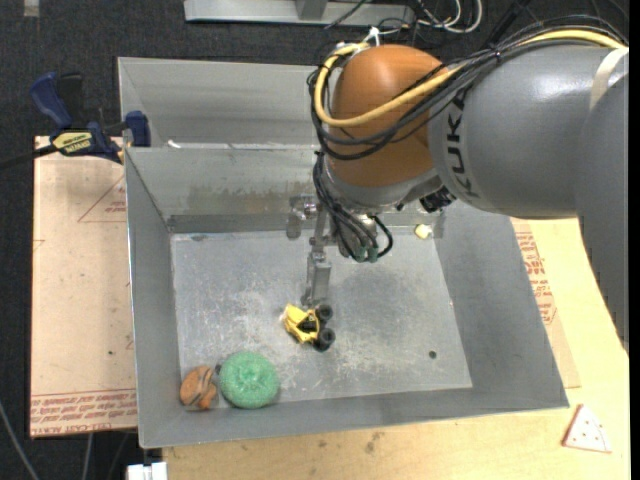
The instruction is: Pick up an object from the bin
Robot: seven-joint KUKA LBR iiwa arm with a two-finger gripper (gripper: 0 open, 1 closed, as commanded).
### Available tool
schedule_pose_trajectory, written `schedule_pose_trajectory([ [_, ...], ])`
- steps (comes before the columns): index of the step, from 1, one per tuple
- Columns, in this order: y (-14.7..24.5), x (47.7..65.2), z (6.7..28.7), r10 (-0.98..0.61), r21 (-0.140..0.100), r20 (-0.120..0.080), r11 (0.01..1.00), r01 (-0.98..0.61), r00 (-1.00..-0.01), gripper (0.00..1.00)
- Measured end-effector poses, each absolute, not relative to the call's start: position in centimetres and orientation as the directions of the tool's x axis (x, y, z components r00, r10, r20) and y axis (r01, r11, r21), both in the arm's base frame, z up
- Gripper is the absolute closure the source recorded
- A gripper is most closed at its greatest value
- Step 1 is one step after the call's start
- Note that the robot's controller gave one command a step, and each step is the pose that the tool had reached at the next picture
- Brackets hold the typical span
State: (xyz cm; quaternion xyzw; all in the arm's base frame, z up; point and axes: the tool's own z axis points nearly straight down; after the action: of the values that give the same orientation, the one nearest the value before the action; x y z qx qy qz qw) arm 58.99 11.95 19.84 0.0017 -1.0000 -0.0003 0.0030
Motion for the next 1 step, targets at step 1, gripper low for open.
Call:
schedule_pose_trajectory([
  [1,11.89,59.09,20.32,-0.001,0.001,-0.001,1.0,-0.001,-1.0,0.0],
])
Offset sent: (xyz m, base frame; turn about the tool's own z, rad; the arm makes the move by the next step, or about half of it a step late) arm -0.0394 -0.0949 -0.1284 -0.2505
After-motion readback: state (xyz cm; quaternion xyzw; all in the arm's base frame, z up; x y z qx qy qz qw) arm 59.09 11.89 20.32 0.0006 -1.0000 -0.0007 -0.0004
